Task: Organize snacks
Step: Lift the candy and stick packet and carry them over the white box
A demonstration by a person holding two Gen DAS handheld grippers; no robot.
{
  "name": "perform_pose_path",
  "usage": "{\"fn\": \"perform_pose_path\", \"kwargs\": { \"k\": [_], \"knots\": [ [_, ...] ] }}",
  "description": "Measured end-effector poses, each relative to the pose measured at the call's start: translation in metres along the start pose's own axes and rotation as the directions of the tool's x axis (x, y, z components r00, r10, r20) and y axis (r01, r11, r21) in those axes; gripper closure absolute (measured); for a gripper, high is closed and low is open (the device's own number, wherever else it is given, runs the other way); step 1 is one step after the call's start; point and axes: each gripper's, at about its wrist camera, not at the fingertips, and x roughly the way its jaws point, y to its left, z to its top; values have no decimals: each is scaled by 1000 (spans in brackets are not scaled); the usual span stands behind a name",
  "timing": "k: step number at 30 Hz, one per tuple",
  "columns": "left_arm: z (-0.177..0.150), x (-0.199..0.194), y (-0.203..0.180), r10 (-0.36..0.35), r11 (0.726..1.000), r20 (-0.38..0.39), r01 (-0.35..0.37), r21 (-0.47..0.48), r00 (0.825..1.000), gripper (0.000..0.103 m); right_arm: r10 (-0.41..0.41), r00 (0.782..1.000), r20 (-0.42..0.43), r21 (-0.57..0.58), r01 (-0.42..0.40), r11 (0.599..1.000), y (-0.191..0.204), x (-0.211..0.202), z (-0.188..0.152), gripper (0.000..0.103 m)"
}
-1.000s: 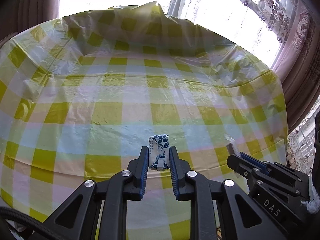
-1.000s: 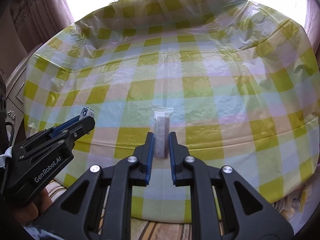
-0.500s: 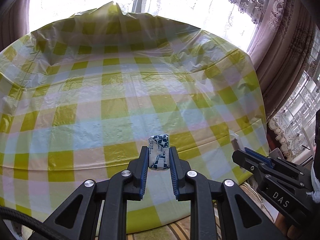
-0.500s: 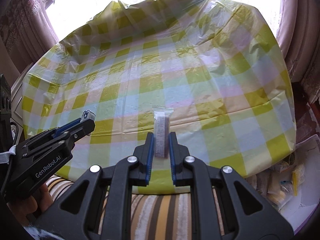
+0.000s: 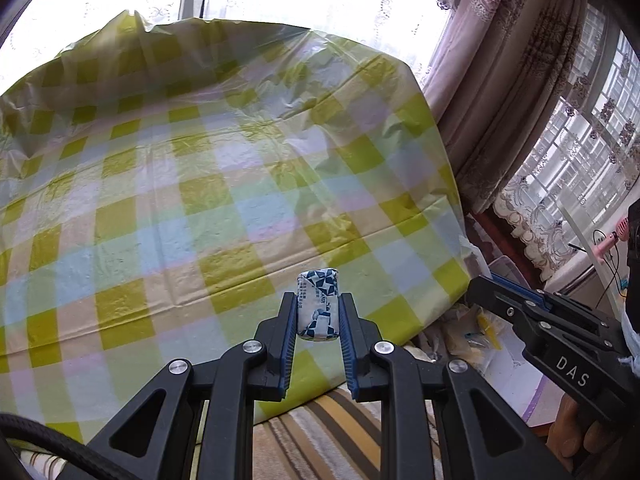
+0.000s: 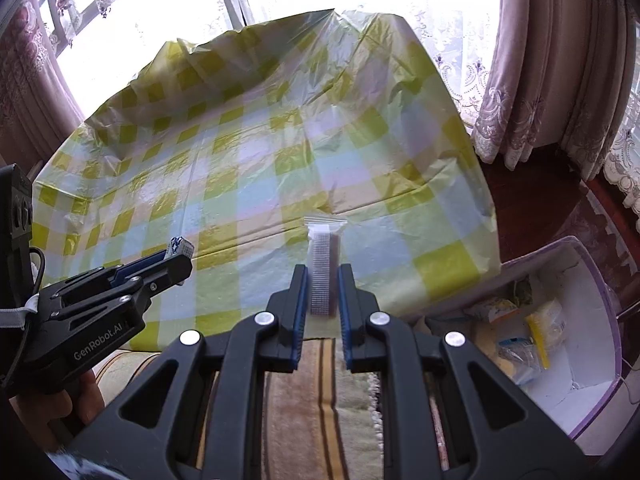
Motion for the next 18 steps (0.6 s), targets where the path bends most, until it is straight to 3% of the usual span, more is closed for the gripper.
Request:
{"fn": "perform_pose_path", "kwargs": {
  "k": [8, 18],
  "knots": [
    [-4, 17, -55, -100, 992, -67, 105, 71, 993, 82, -64, 998, 10, 58, 64, 996, -44, -17, -7, 85],
    [-13, 46, -110, -210, 968, -187, 231, 97, 960, 82, -178, 984, -17, 114, 179, 977, -98, -29, -24, 85]
  ]
}}
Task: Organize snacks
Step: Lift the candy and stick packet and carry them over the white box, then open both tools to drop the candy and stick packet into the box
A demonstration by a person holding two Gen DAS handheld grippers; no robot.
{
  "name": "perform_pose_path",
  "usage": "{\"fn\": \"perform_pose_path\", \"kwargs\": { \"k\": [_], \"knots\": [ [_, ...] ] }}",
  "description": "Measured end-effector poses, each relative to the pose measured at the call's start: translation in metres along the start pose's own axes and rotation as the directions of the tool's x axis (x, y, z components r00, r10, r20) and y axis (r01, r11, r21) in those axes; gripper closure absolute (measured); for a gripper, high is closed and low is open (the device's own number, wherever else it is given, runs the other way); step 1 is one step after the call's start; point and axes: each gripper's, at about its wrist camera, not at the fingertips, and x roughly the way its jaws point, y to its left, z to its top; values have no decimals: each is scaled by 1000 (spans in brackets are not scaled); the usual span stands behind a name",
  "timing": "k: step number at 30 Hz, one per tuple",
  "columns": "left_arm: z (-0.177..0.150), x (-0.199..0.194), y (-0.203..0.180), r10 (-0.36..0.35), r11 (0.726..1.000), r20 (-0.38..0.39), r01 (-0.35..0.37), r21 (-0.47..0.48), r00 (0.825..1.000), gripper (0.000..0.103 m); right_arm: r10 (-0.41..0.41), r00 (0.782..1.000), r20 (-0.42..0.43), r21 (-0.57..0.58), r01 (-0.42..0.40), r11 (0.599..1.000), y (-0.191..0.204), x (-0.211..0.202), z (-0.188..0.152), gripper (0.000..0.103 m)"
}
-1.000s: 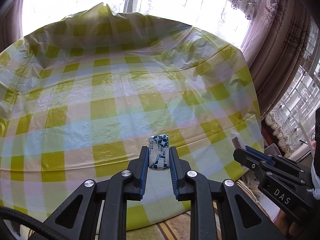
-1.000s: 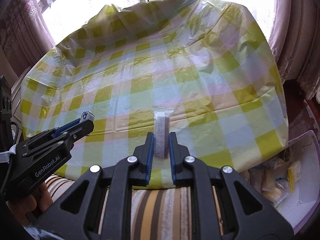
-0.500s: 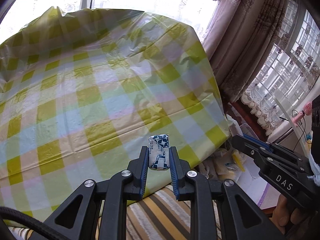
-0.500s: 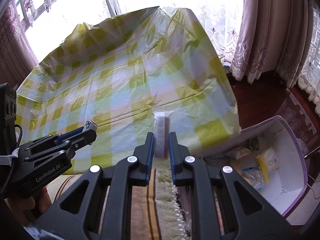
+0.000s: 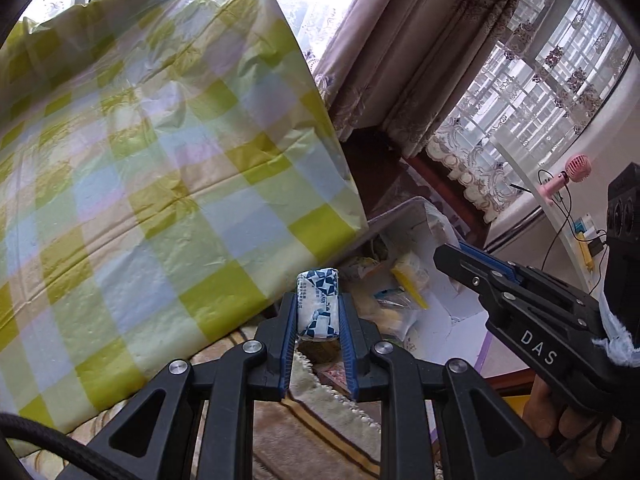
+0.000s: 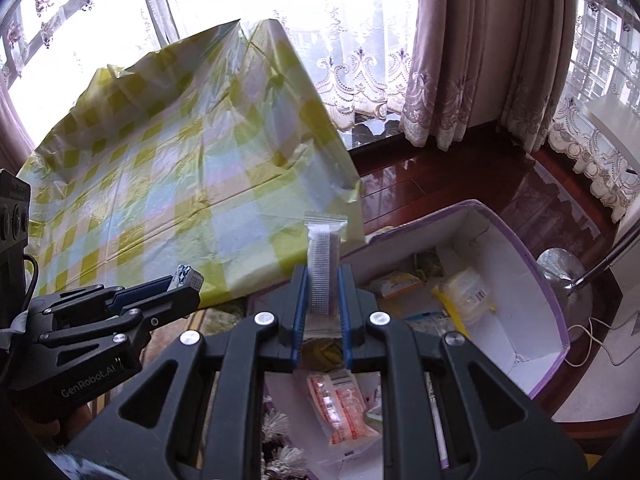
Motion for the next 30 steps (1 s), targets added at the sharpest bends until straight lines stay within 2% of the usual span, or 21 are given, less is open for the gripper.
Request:
{"fn": "perform_pose_path", "kwargs": {
  "k": [8, 24, 26, 28, 29, 30],
  "knots": [
    [0, 26, -23, -64, 998, -57, 64, -7, 996, 82, -96, 995, -29, 33, 97, 995, -36, 7, -4, 85],
    [5, 49, -39, -97, 995, -104, 96, -18, 990, 80, -194, 979, -58, 73, 198, 978, -70, 15, -1, 80],
    [5, 49, -37, -100, 995, -106, 97, -30, 989, 78, -204, 977, -60, 70, 208, 976, -69, 13, -1, 72],
    [5, 48, -34, -102, 994, -102, 98, -42, 990, 64, -214, 975, -54, 63, 218, 974, -67, 11, -1, 48],
    [4, 46, -34, -100, 994, -98, 96, -45, 990, 61, -217, 975, -50, 60, 220, 974, -67, 9, -1, 43],
    [2, 44, -33, -97, 994, -96, 93, -49, 991, 55, -218, 974, -51, 58, 221, 973, -66, 7, -2, 43]
  ]
}}
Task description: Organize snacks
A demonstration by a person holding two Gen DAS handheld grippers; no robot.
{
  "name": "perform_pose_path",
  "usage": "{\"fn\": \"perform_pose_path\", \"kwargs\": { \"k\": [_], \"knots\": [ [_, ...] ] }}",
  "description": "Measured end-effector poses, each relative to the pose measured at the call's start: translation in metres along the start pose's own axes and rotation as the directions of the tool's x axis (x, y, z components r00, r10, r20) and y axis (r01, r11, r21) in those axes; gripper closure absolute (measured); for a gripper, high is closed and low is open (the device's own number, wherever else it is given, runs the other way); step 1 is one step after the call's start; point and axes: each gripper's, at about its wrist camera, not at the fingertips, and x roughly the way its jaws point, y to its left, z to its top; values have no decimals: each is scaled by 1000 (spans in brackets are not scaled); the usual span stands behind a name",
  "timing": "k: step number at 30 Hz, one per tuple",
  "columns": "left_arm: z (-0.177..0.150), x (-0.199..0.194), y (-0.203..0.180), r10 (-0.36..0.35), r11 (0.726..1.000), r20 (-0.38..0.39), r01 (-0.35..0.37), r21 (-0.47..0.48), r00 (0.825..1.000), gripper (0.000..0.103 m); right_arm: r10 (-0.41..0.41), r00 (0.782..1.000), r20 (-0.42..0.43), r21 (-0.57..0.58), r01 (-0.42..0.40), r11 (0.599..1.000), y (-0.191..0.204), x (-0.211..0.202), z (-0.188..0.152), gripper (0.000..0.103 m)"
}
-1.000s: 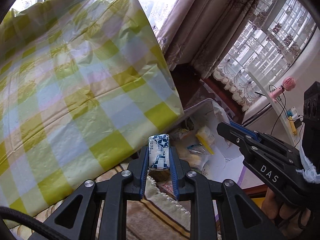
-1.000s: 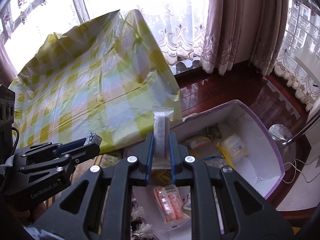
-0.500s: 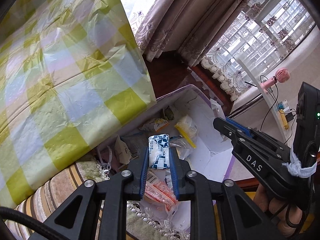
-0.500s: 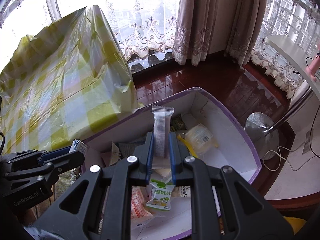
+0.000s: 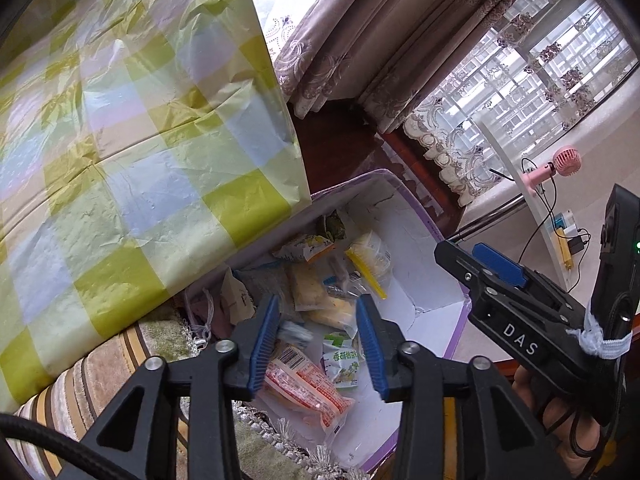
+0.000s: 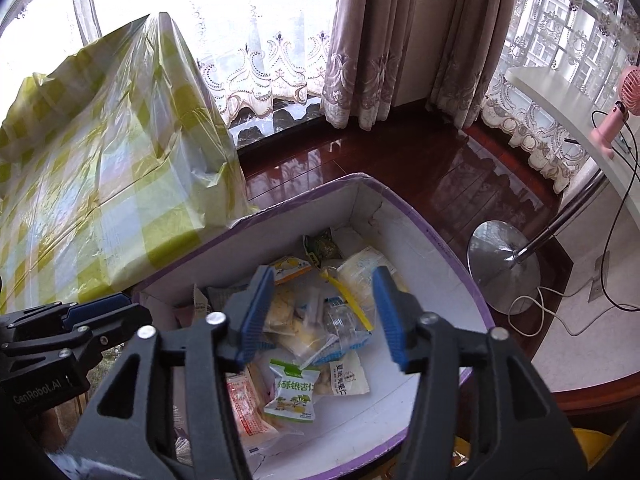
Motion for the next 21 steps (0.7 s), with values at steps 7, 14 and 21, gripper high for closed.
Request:
{"fn": "perform_pose_path", "kwargs": {
  "k": [7, 14, 21],
  "knots": [
    [-24, -14, 18, -26, 996, -41, 22, -88, 999, 42, -1, 999, -33, 1, 2, 1000, 0, -17, -13, 38],
    [-52, -39, 12, -31, 996, -22, 29, -84, 999, 30, -32, 998, -51, -11, 31, 999, 0, -36, -33, 34],
    [-61, -44, 6, -25, 997, -11, 24, -68, 1000, 22, -46, 997, -63, -13, 46, 999, 0, -42, -41, 34]
  ]
}}
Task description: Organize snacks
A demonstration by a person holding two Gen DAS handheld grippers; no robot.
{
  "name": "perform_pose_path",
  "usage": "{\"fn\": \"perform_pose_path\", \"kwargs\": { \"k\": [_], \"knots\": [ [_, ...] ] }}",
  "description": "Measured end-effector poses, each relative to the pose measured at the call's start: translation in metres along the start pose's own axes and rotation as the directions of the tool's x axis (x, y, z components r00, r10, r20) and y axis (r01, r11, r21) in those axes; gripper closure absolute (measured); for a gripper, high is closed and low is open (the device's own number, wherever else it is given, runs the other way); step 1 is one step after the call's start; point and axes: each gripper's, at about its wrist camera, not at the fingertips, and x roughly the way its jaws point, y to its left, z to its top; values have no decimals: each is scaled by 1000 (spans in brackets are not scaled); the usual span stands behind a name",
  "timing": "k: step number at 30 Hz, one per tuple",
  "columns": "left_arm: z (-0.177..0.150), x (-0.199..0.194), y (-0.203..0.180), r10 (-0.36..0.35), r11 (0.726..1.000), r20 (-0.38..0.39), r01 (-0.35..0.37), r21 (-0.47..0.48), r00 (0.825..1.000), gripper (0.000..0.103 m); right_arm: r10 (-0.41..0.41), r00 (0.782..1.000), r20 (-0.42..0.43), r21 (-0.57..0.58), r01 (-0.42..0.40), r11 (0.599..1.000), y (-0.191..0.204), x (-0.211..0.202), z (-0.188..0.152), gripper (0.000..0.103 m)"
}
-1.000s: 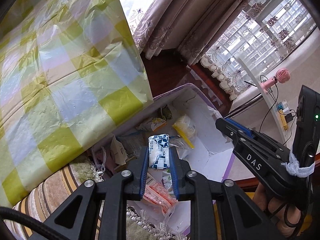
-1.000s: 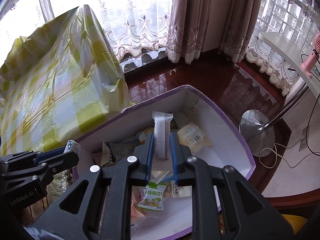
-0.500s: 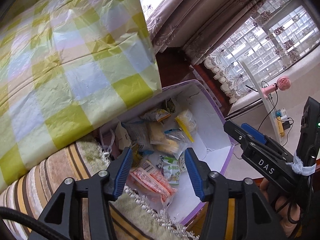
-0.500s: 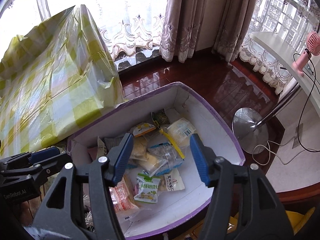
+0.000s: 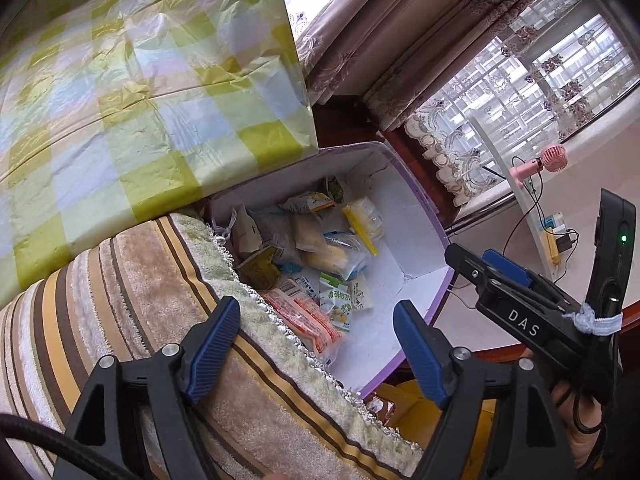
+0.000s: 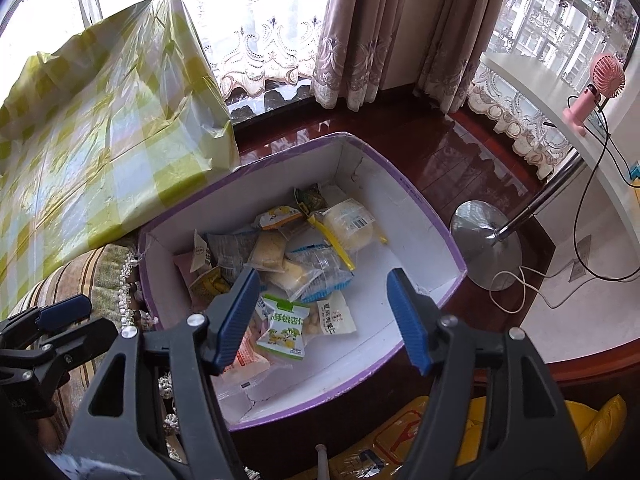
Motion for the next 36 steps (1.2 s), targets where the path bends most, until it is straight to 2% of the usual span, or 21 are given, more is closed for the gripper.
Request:
{"fn": "perform_pose_path", "kwargs": {
  "k": [7, 36],
  "knots": [
    [1, 4, -4, -19, 1000, -3, 19, 16, 1000, 12, -5, 1000, -6, -2, 5, 1000, 1, 0, -3, 34],
    [2, 7, -4, -10, 1000, -11, 10, 13, 1000, 12, -2, 1000, -14, 1, 2, 1000, 0, 4, -5, 33]
  ]
}}
